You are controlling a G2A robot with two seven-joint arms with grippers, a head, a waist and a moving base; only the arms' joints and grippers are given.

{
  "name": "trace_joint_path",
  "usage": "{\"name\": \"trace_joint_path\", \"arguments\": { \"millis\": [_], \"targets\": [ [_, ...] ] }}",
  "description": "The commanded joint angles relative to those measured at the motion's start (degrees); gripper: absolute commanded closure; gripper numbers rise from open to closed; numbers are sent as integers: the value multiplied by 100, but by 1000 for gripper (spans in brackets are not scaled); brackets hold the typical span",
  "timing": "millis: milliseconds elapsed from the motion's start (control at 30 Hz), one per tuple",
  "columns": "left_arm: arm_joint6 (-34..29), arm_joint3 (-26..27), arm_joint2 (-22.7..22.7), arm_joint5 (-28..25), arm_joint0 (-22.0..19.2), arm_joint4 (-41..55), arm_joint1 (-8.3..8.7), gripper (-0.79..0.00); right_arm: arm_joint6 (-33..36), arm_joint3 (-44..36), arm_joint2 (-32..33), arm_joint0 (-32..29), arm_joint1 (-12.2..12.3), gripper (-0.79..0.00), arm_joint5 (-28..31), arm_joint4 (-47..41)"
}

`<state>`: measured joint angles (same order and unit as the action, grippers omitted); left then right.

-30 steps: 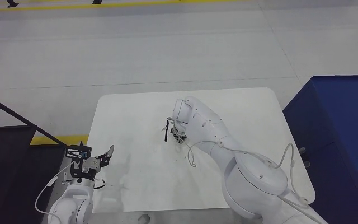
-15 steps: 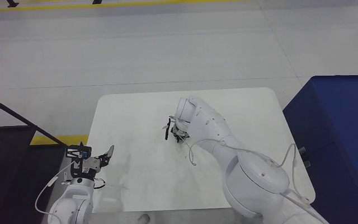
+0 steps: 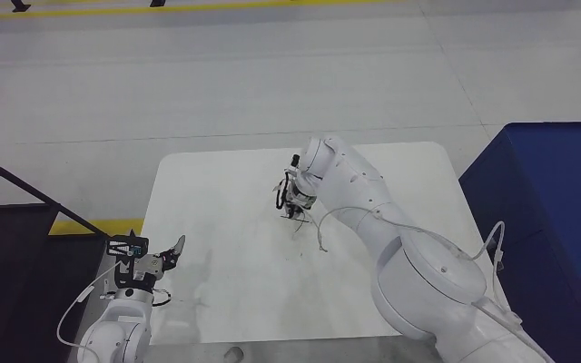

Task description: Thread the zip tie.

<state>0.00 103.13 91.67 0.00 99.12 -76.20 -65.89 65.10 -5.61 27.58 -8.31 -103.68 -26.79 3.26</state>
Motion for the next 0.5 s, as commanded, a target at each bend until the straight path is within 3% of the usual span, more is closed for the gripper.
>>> {"name": "trace_joint_path", "arguments": {
  "millis": [0, 200, 467],
  "targets": [
    [0, 0, 0, 0, 0, 0, 0, -785, 13, -19, 24, 5, 25, 0, 23, 4],
    [0, 0, 0, 0, 0, 0, 0, -785, 572, -58, 159, 46, 147, 0, 646, -125],
    [0, 0, 0, 0, 0, 0, 0, -785, 2291, 463, 494, 257, 529, 0, 2860, -632]
  ]
}}
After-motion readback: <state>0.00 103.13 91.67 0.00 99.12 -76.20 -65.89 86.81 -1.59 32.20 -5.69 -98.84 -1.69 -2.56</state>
